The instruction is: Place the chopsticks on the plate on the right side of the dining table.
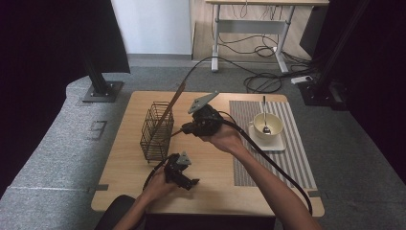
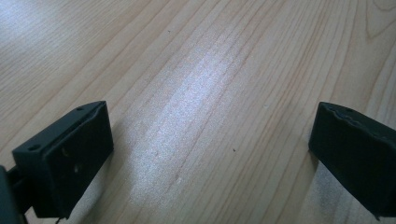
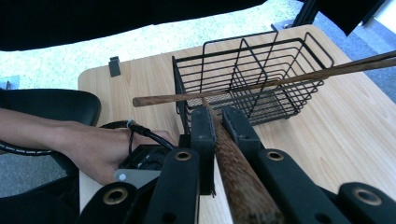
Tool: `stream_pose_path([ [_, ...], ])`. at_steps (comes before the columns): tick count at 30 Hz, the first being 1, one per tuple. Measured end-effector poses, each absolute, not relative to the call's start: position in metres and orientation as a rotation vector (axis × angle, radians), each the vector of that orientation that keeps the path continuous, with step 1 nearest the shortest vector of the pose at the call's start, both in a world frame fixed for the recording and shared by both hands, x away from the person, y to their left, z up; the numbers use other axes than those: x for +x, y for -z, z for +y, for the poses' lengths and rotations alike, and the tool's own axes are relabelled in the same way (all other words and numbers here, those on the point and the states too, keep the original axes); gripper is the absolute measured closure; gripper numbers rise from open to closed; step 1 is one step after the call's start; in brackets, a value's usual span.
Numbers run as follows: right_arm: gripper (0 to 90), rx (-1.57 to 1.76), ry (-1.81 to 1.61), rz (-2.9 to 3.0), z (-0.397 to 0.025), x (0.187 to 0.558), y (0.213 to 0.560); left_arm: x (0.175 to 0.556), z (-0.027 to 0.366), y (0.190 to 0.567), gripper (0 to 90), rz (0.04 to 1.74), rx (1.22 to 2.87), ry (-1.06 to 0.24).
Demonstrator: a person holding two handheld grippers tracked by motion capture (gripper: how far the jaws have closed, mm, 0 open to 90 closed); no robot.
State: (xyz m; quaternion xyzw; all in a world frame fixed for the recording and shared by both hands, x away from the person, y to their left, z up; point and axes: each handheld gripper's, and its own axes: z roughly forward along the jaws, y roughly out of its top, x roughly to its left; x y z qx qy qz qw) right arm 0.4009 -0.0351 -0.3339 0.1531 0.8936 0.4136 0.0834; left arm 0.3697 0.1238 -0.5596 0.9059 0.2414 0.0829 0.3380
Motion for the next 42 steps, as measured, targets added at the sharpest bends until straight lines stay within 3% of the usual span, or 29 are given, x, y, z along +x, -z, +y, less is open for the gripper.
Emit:
stream_pose_path([
  [22,82.5,0.511,-1.308,2.577,-0.090,0.389,0.312,0.370,0.124,0.560,0.0,0.632,2.355,-0.214],
  [42,82.6,0.590,-1.276,2.519,-0.143,0.368,0.326,0.372,0.132,0.549,0.1,0.651,2.307,-0.169],
])
